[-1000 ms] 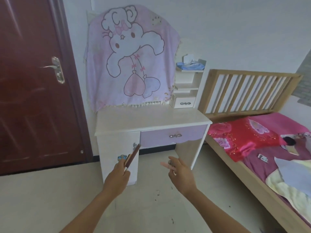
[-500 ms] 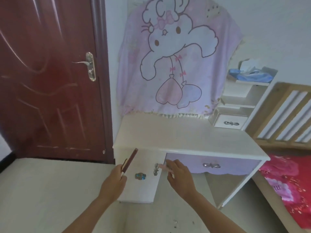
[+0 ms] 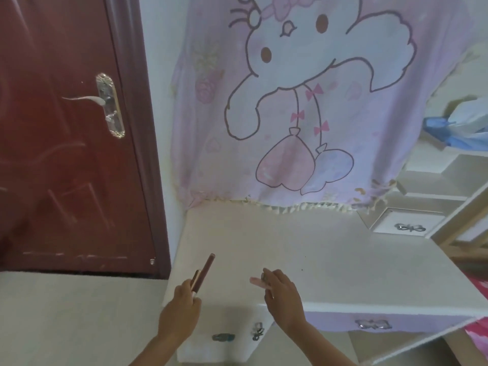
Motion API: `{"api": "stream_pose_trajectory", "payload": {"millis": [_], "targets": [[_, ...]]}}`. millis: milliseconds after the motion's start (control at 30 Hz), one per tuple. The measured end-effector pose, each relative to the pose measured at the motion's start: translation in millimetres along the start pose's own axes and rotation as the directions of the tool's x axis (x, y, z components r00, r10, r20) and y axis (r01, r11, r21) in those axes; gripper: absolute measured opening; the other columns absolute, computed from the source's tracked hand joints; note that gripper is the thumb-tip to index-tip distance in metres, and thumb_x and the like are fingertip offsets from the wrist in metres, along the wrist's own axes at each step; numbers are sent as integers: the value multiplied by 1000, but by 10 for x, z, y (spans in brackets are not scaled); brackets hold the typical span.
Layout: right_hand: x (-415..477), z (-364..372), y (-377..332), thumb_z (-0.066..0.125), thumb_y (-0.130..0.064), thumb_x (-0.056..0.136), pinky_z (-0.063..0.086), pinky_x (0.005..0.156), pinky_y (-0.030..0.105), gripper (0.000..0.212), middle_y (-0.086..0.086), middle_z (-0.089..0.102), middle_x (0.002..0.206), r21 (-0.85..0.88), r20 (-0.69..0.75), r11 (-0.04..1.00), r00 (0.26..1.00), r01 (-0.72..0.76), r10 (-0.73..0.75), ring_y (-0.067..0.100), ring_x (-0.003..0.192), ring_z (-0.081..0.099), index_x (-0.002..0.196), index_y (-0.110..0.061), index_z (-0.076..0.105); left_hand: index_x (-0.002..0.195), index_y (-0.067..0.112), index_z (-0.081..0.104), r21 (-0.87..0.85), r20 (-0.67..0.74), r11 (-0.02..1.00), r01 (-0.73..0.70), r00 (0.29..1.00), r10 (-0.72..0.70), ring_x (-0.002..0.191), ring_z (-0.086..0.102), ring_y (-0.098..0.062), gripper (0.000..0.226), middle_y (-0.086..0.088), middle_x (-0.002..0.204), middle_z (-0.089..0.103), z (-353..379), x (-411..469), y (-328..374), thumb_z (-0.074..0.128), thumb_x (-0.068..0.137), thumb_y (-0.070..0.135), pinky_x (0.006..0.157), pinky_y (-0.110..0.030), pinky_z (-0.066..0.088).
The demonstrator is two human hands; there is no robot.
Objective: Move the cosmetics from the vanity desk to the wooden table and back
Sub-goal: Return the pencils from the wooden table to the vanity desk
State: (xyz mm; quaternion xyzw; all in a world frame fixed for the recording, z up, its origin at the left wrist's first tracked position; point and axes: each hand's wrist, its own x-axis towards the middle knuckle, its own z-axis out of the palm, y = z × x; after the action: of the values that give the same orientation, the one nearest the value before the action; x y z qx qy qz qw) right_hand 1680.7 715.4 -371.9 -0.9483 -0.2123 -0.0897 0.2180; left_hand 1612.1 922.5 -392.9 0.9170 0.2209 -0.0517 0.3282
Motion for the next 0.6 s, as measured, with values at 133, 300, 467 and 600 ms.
{"api": "stream_pose_trajectory", "payload": {"millis": [133,300,467,600], "targets": [[619,255,183,63,14,52,41,46,27,47,3,62,75,11,55,1000,998,-23,22,25,61,61,93,-10,64,124,11,35,45,-29,997,55,998,-54,94,59,-27,31,-8,118,49,47,526,158,36,94,19,73,-32,42],[1306,535,325,59,15,62,47,59,37,44,11,62,85,140,125,985,989,-103,86,34,72,61,103,-3,63,121,8,36,192,-54,971,143,989,-135,93,60,-26,28,-8,112,50,37,1202,407,34,96,20,70,-33,45],[1850,715,455,60,14,64,50,61,40,44,14,63,87,185,142,976,986,-117,91,36,72,62,106,0,63,122,7,34,298,-58,937,183,983,-174,93,61,-25,31,-7,116,46,59,1897,670,34,96,23,69,-32,48],[2048,765,513,57,11,73,50,70,42,43,16,61,97,200,153,968,980,-153,124,37,83,60,114,1,59,128,6,33,392,-40,898,198,979,-199,99,56,-24,36,-9,124,43,96,2267,686,34,96,21,65,-26,46]]}}
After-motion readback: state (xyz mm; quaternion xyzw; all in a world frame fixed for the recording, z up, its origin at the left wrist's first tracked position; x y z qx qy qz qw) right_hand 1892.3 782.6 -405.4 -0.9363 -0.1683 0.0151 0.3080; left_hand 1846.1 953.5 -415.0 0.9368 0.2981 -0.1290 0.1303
